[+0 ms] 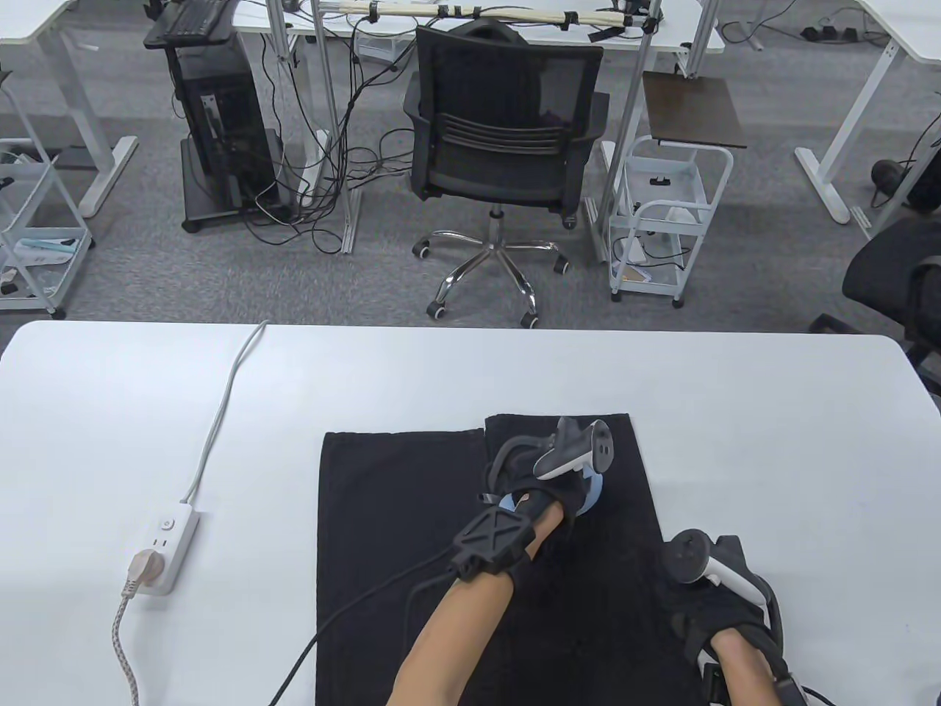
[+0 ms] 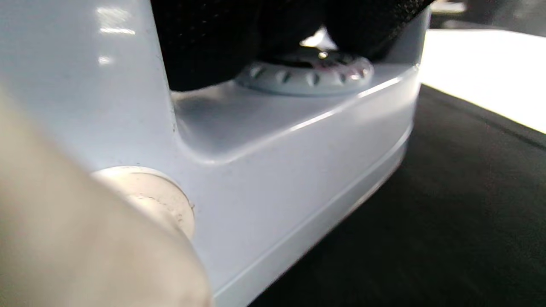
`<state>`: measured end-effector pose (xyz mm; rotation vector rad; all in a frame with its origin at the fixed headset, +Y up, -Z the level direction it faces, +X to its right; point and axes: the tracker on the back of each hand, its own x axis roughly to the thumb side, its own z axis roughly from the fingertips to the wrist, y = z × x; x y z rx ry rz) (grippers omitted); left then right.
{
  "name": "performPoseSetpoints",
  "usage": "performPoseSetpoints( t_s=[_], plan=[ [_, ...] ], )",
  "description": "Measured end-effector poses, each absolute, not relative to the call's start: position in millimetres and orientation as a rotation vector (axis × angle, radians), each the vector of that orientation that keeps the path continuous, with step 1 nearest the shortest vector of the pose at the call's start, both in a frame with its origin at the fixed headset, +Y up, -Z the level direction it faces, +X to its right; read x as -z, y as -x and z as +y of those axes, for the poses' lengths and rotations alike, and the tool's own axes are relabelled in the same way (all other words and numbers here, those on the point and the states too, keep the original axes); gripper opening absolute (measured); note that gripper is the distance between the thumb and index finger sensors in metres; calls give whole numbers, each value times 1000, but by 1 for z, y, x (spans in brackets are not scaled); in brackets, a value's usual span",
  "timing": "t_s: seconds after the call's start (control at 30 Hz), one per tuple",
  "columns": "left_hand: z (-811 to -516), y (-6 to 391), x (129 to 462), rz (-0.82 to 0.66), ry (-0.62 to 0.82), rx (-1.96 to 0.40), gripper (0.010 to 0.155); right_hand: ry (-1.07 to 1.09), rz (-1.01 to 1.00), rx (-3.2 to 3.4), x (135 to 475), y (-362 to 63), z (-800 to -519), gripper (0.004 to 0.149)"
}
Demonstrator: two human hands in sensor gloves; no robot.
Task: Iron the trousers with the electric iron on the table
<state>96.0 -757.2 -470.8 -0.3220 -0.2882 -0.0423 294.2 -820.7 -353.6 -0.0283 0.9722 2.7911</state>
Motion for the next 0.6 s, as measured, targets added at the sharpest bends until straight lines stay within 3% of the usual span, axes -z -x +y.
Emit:
performPoseSetpoints(
  t_s=[0.43,0.6],
  plan=[
    [-761,-119,302,-676,311,93,43,26,943,-2770,352,-299,-822,65],
    [-761,-115,281,-739,304,101,44,24,943,-2774,352,-299,-821,65]
  ],
)
